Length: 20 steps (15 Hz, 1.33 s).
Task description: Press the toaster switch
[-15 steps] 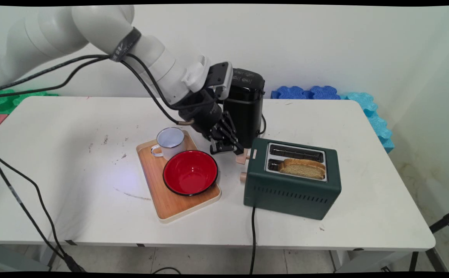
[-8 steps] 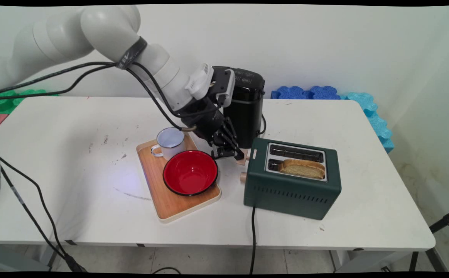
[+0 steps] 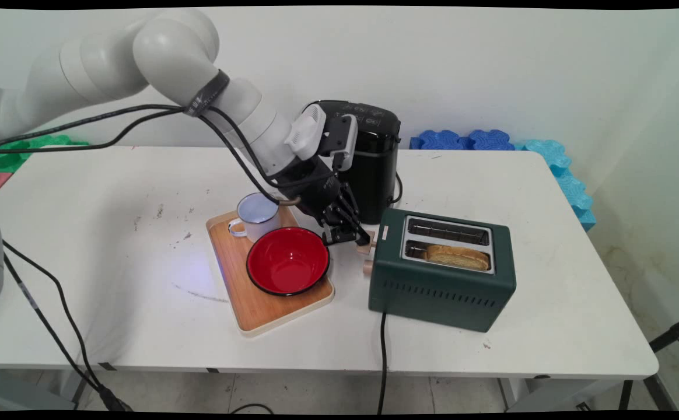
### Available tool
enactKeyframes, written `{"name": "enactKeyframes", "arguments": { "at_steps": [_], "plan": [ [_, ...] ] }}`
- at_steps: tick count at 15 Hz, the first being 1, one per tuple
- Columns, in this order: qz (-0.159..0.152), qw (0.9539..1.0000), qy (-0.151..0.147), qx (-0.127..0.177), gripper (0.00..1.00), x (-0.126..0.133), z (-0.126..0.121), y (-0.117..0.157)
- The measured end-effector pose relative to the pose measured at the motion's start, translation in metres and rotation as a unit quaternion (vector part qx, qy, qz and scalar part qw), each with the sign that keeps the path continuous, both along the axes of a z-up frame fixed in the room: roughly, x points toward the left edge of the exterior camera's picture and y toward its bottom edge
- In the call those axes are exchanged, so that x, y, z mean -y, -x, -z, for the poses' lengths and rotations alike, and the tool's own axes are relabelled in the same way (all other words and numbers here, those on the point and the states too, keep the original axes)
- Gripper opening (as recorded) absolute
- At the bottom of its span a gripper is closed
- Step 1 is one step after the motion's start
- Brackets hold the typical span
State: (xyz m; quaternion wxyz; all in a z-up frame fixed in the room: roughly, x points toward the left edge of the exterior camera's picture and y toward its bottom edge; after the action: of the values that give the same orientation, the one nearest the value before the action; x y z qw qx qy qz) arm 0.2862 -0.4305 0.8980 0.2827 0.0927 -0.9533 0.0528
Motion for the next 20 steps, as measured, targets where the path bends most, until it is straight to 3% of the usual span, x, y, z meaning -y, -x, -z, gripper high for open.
{"name": "enactKeyframes", "arguments": {
  "at_steps": [20],
  "plan": [
    [-0.017, 0.9998, -0.006, 0.004, 0.00, 0.000, 0.029, -0.004]
  ]
}}
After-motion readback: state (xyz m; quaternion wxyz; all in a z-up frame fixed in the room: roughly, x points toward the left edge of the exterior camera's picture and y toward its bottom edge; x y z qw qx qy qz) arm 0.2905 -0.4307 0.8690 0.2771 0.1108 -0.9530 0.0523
